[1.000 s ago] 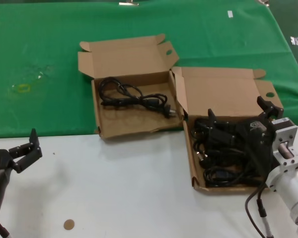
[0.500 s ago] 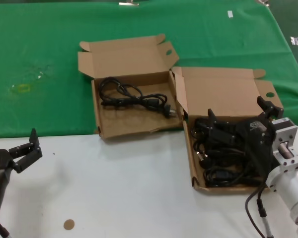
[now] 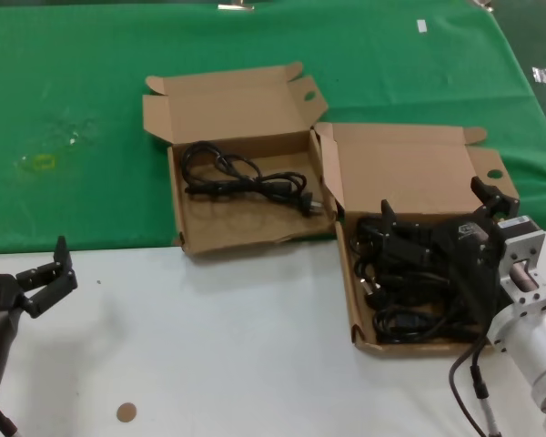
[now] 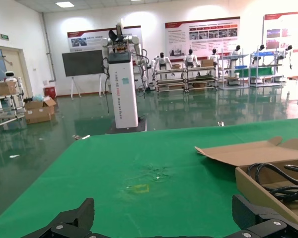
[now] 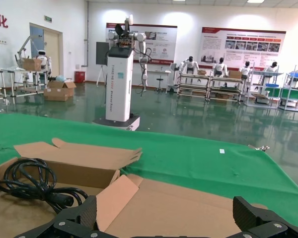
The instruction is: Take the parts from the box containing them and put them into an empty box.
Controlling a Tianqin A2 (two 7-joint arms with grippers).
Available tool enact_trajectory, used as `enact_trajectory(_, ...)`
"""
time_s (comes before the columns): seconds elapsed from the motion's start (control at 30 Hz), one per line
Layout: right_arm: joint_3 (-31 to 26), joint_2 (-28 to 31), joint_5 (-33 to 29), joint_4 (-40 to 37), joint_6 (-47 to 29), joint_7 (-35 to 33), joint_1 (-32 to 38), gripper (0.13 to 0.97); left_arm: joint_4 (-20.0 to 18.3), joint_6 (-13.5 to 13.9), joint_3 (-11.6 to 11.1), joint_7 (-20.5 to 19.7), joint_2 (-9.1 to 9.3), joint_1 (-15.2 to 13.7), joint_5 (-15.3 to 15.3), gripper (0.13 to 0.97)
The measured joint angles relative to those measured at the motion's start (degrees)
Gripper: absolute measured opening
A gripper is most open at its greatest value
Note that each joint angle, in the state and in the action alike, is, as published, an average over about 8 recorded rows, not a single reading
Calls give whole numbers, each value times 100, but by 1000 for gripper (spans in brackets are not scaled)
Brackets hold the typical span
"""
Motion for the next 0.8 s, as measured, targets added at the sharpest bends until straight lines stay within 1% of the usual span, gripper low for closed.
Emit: enact_trajectory(0.8,0,0,0,0,0,0,0,966,0,0,0,0,0,0,0,966)
